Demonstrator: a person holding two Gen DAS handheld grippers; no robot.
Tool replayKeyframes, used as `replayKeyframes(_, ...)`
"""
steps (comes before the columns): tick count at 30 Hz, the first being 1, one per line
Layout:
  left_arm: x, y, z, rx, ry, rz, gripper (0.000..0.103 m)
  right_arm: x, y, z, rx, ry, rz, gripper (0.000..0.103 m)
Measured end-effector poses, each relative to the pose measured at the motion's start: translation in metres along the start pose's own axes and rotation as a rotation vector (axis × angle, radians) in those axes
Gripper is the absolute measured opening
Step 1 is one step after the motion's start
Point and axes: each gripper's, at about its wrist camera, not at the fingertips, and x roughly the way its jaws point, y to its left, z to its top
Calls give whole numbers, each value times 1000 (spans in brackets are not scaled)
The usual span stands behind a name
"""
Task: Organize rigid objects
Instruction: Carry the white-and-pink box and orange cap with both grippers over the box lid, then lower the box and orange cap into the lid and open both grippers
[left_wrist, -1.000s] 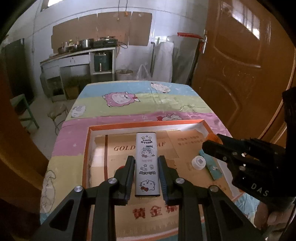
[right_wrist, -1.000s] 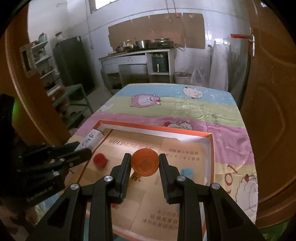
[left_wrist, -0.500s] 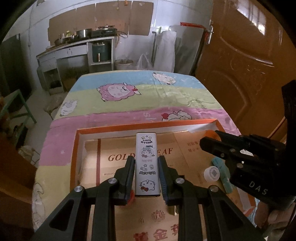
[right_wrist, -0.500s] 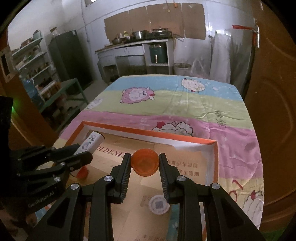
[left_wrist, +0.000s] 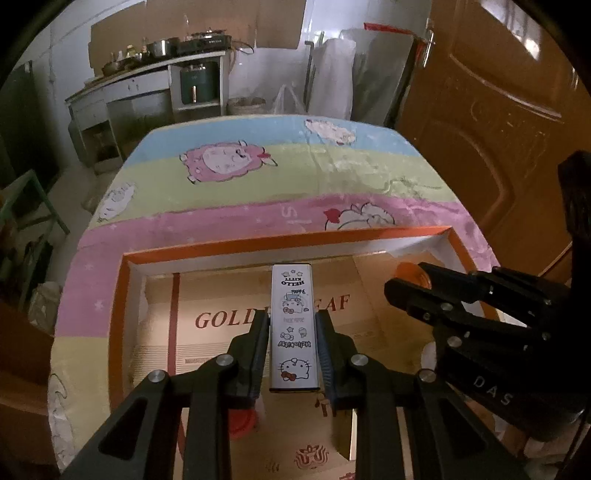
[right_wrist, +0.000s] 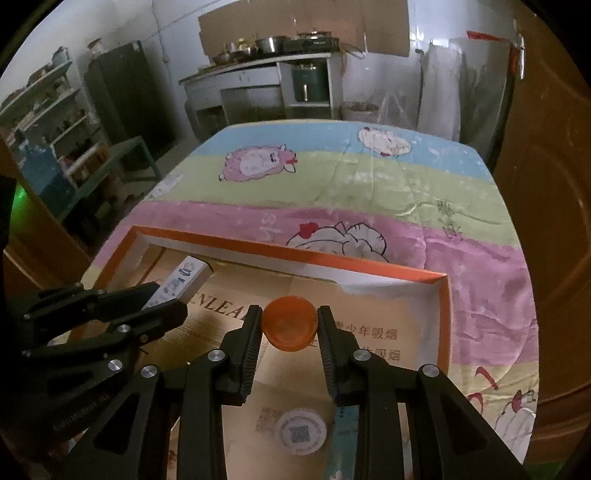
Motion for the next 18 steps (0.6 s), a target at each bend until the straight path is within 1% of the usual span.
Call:
replayKeyframes(9, 16, -2, -2, 0, 36, -5, 26, 11, -4, -2, 8, 37, -11, 31)
replayKeyframes(18, 20, 0, -3, -10, 30, -17, 26, 21, -4, -5, 2, 68, -30, 31)
